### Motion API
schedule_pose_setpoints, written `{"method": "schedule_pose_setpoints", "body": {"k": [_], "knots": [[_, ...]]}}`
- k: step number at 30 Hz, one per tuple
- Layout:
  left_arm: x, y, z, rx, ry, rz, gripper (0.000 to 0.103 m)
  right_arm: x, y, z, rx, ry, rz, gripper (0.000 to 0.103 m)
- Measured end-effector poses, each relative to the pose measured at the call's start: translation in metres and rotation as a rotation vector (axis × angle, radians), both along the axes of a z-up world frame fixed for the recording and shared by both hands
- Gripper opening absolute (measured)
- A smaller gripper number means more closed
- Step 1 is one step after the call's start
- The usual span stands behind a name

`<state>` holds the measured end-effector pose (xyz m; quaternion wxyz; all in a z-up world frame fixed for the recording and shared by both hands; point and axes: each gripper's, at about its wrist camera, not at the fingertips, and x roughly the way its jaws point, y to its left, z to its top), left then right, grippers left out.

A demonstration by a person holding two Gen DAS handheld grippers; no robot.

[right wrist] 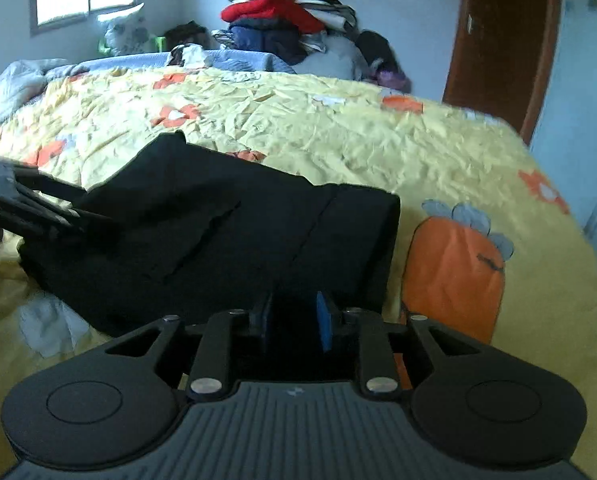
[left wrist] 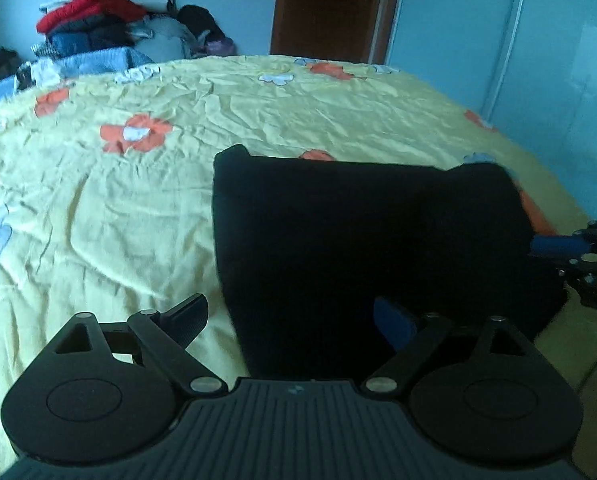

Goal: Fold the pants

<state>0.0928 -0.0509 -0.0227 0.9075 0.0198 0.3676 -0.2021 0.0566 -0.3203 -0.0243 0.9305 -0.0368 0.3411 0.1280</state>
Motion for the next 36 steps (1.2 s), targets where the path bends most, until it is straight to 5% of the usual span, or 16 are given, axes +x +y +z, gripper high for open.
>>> {"method": "schedule_pose_setpoints", "body": {"k": [3,5,6,10,16,22,26,29,31,34,36], "knots": [[0.008,0.024,-0.001,-0.116,0.039,0.014,0.092,0.001,-0.016,0.008,0.052,-0.012,-0.044,0.044],[0.019,0.041,-0.005,-0.213,0.091,0.045,0.092,0.005,-0.035,0.01,0.115,-0.017,-0.101,0.094],[0.024,0.049,-0.008,-0.268,0.121,0.061,0.091,0.008,-0.046,0.01,0.167,-0.021,-0.111,0.098],[0.038,0.069,-0.014,-0.442,0.184,0.052,0.099,0.028,-0.085,-0.003,0.416,0.044,-0.116,0.098],[0.053,0.074,-0.015,-0.512,0.26,-0.006,0.101,0.053,-0.109,-0.035,0.678,0.176,-0.019,0.098],[0.068,0.062,-0.025,-0.612,0.329,-0.107,0.102,0.071,-0.09,-0.038,0.72,0.248,0.193,0.099],[0.072,0.054,-0.03,-0.645,0.315,-0.113,0.102,0.088,-0.08,-0.042,0.811,0.262,0.238,0.099],[0.069,0.045,-0.03,-0.637,0.289,-0.103,0.099,0.095,-0.062,-0.04,0.765,0.242,0.231,0.098],[0.062,0.039,-0.029,-0.604,0.255,-0.111,0.078,0.095,-0.053,-0.04,0.747,0.231,0.204,0.089],[0.051,0.031,-0.024,-0.435,0.167,-0.096,0.033,0.088,-0.051,-0.039,0.691,0.231,0.093,0.037],[0.049,0.034,-0.023,-0.446,0.166,-0.092,0.024,0.083,-0.059,-0.044,0.73,0.24,0.049,0.033]]}}
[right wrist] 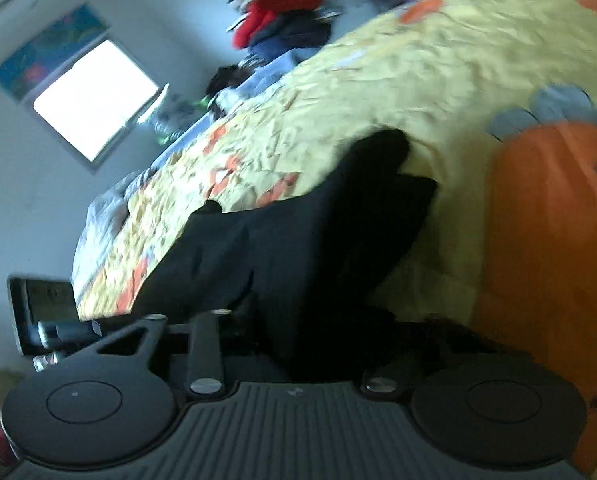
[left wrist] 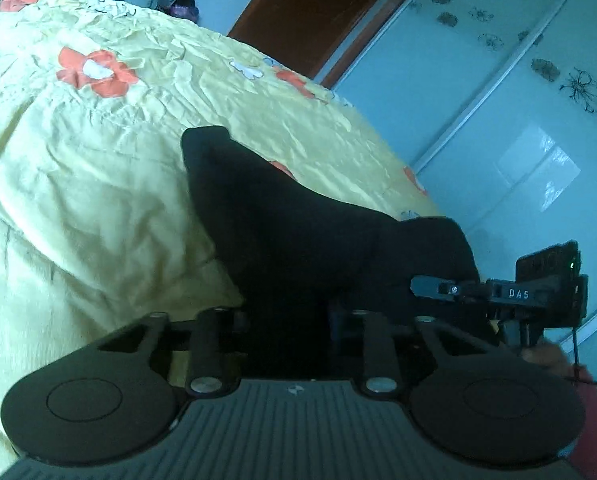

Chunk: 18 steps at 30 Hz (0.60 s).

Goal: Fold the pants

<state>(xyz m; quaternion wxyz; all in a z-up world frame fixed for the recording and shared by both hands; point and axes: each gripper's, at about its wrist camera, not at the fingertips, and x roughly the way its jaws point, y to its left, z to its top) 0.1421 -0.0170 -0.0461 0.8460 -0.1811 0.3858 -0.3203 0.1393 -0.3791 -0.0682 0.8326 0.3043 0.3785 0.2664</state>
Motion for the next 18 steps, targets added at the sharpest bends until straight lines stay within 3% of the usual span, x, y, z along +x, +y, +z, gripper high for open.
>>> {"method": "schedule_pose_setpoints", "body": {"k": [2,5,10,13,18], "knots": [[-0.002,0.006,0.001,-0.02,-0.002,0.014,0.02,-0.006,0.001,-0.001,0.01,0.005,-0.024,0.031],[-0.013,0.007,0.013,0.003,-0.071,0.019,0.018,-0.016,0.009,0.011,0.019,-0.027,-0.039,0.028],[-0.024,0.017,0.04,0.005,-0.186,0.03,0.018,-0.016,0.024,0.044,0.051,-0.109,0.027,0.028],[-0.025,0.039,0.055,0.018,-0.241,0.085,0.018,-0.004,0.044,0.062,0.05,-0.147,0.08,0.028],[-0.011,0.078,0.069,0.08,-0.253,0.175,0.018,0.033,0.083,0.071,0.069,-0.176,0.155,0.028]]}}
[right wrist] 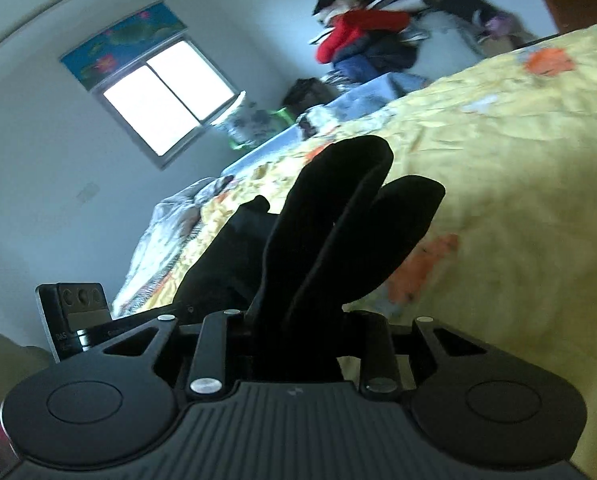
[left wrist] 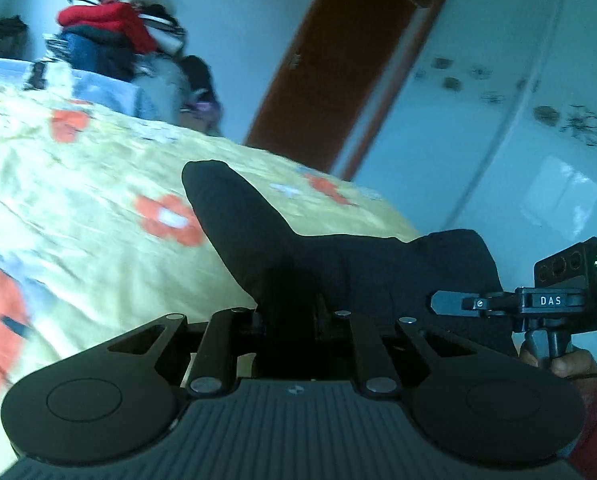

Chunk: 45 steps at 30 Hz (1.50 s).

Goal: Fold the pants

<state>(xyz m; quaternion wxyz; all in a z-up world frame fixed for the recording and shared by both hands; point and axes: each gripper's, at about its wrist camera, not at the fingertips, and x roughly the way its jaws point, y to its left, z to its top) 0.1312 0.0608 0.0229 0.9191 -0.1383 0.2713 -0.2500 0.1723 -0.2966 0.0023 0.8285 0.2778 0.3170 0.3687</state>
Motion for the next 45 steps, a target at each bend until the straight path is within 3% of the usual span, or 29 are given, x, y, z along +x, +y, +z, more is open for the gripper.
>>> {"method": "schedule_pose_setpoints", "body": {"k": [5,8,9,10,12,14,16,18,20,22,25,28,32,35,36,39,42,45], "knots": [[0.028,0.02,-0.012,0.084,0.025,0.089,0.018,0.051,0.038,-0.021,0.0,0.058,0.013,0.028],[0.045,0.029,-0.031,0.11,0.087,0.13,0.02,0.071,0.055,-0.037,-0.075,0.1,-0.017,0.03],[0.047,0.031,-0.036,0.119,0.105,0.142,0.026,0.074,0.057,-0.041,-0.111,0.112,-0.041,0.032],[0.05,0.034,-0.039,0.119,0.125,0.153,0.045,0.076,0.058,-0.045,-0.146,0.124,-0.066,0.037],[0.046,0.041,-0.045,0.106,0.167,0.198,0.06,0.075,0.052,-0.052,-0.171,0.145,-0.082,0.043],[0.038,0.048,-0.045,0.129,0.183,0.277,0.067,0.066,0.043,-0.054,-0.18,0.142,-0.104,0.051],[0.03,0.053,-0.038,0.164,0.183,0.341,0.074,0.054,0.034,-0.048,-0.218,0.121,-0.154,0.058],[0.021,0.05,-0.024,0.178,0.129,0.369,0.077,0.04,0.027,-0.033,-0.316,0.05,-0.267,0.059],[0.018,0.038,-0.012,0.173,0.077,0.314,0.085,0.025,0.028,-0.012,-0.409,-0.055,-0.383,0.061],[0.021,0.02,-0.006,0.165,0.044,0.229,0.094,0.018,0.042,0.005,-0.378,-0.14,-0.335,0.061],[0.028,-0.007,-0.012,0.188,0.042,0.136,0.096,0.021,0.081,0.011,-0.37,-0.178,-0.145,0.06],[0.041,-0.015,-0.036,0.264,0.109,0.138,0.092,0.029,0.12,-0.012,-0.548,-0.163,-0.042,0.059],[0.017,-0.013,-0.032,0.348,0.044,0.123,0.094,0.012,0.12,-0.021,-0.649,-0.185,-0.034,0.059],[0.006,-0.019,-0.024,0.347,-0.014,0.156,0.098,-0.002,0.123,-0.014,-0.746,-0.205,-0.04,0.06],[0.006,-0.021,-0.025,0.336,-0.017,0.167,0.103,-0.004,0.125,-0.008,-0.742,-0.218,-0.059,0.06],[0.015,-0.035,-0.043,0.38,0.054,0.166,0.102,-0.009,0.13,-0.008,-0.668,-0.24,-0.046,0.06],[-0.003,-0.048,-0.047,0.478,-0.047,0.178,0.103,-0.015,0.137,-0.026,-0.71,-0.234,-0.043,0.063],[-0.016,-0.05,-0.05,0.49,-0.073,0.215,0.103,-0.024,0.135,-0.024,-0.721,-0.206,-0.078,0.063]]}}
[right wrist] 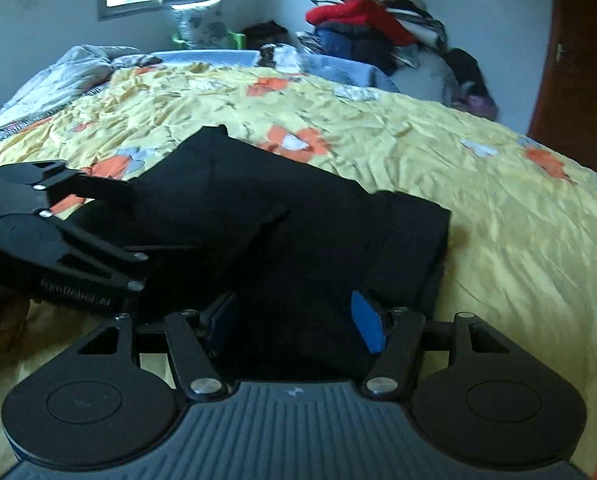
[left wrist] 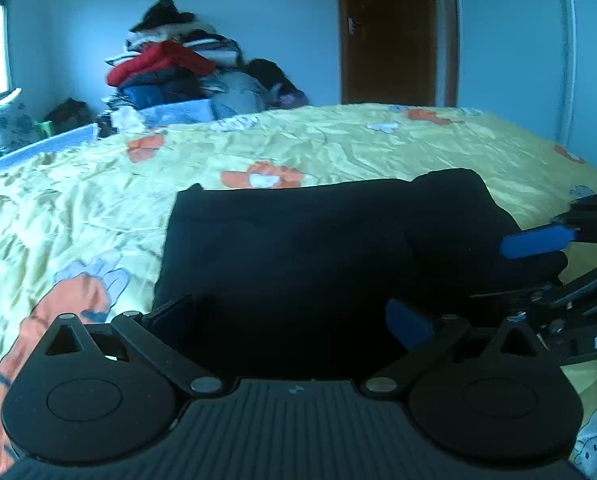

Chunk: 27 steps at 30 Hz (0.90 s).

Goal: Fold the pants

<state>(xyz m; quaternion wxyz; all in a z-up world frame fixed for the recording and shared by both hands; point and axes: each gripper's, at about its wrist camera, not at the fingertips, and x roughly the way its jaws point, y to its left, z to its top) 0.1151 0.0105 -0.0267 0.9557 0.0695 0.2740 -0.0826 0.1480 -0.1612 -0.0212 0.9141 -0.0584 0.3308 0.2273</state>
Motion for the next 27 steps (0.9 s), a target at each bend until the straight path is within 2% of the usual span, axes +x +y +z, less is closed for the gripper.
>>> {"method": "schedule_pose_setpoints", "body": {"k": [5,8,27], "knots": [[-0.002,-0.002,-0.004,-0.005,-0.008,0.044,0.103,-0.01,0.001,-0.005,0.028,-0.017,-0.062,0.073],[-0.003,-0.004,-0.004,0.009,-0.018,0.05,0.103,-0.014,0.003,-0.013,0.03,-0.066,-0.086,0.077],[-0.001,-0.001,-0.007,-0.007,-0.006,0.051,0.103,-0.02,0.006,-0.019,0.033,-0.103,-0.133,0.078]]}}
